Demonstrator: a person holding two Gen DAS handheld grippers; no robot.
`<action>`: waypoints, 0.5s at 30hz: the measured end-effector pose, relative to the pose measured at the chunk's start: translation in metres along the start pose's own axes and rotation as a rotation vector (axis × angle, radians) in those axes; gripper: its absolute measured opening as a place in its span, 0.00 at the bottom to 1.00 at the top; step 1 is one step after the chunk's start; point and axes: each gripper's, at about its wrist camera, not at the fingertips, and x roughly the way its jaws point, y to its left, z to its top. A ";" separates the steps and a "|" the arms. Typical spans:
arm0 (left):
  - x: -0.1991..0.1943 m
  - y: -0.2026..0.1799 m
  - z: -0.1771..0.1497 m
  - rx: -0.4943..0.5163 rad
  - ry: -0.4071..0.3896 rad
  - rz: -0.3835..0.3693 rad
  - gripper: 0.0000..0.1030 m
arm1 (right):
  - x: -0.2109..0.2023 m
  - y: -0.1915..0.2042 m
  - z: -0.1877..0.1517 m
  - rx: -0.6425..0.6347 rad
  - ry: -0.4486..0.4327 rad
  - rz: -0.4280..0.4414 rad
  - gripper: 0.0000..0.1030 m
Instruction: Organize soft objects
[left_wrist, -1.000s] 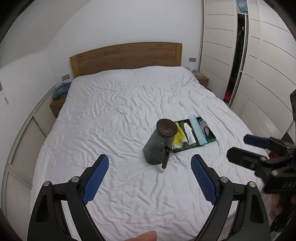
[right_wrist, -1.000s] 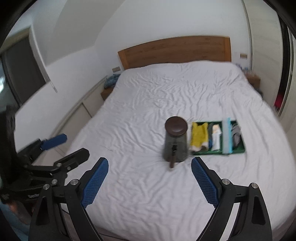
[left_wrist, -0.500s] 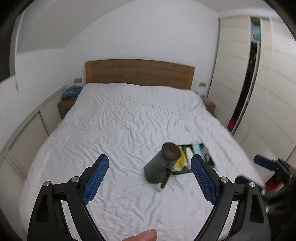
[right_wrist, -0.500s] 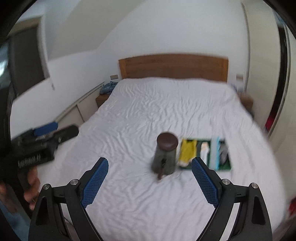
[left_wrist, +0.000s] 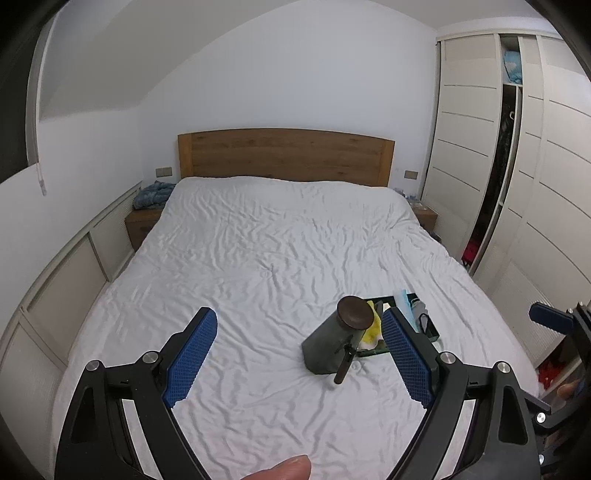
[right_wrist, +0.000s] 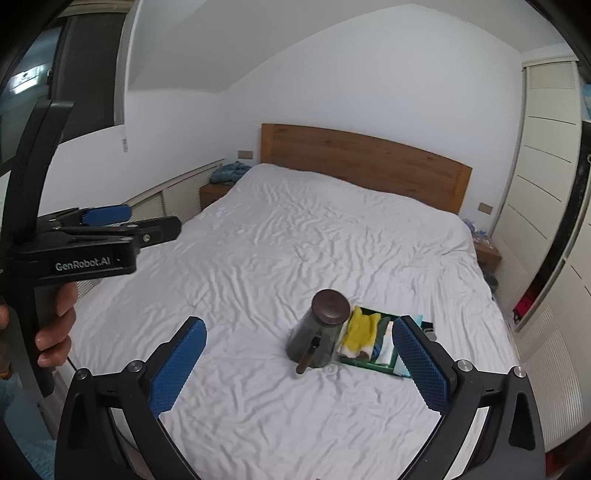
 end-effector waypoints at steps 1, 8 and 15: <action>-0.001 -0.002 -0.001 0.008 -0.001 0.000 0.84 | 0.000 0.000 0.000 -0.005 0.003 0.003 1.00; -0.004 -0.005 -0.002 0.045 0.005 0.002 0.85 | -0.017 0.001 0.011 -0.068 -0.008 0.061 1.00; -0.012 -0.009 -0.002 0.081 -0.002 0.006 0.85 | -0.023 0.009 0.006 -0.144 0.001 0.050 1.00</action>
